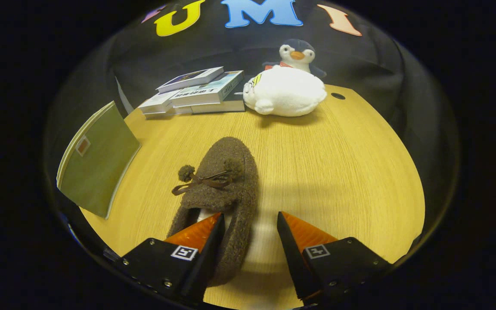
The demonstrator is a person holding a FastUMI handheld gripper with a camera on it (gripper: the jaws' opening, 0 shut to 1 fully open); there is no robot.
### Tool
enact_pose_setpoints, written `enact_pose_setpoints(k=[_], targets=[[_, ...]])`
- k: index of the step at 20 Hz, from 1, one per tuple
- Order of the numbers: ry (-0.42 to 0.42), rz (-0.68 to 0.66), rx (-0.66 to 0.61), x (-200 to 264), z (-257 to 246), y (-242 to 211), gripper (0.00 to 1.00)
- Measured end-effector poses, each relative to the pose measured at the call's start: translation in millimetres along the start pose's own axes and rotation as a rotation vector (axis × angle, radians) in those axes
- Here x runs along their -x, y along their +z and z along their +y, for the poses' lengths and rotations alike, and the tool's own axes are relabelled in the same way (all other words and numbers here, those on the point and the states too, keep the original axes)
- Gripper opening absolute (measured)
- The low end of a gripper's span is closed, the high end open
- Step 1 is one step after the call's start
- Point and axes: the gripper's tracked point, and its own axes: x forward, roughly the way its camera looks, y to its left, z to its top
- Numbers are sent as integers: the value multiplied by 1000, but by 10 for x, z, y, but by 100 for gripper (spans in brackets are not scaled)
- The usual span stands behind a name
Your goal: Open the storage box then place both shoes into the box .Put the left shoe in first, then the right shoe, with the right side of both shoes facing outward in a uniform manner.
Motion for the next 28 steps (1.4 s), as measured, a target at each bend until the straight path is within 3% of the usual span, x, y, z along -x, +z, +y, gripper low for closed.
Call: enact_pose_setpoints(k=[1, 3, 4, 5, 6, 21, 28], targets=[[8, 4, -10, 0, 36, -1, 71], [22, 10, -30, -30, 118, 5, 52], [6, 10, -40, -32, 105, 10, 37], [-32, 7, -54, -36, 42, 29, 28], [-29, 18, -81, -31, 55, 27, 6], [6, -20, -327, 383, 463, 402, 6], [44, -72, -354, 700, 898, 778, 6]])
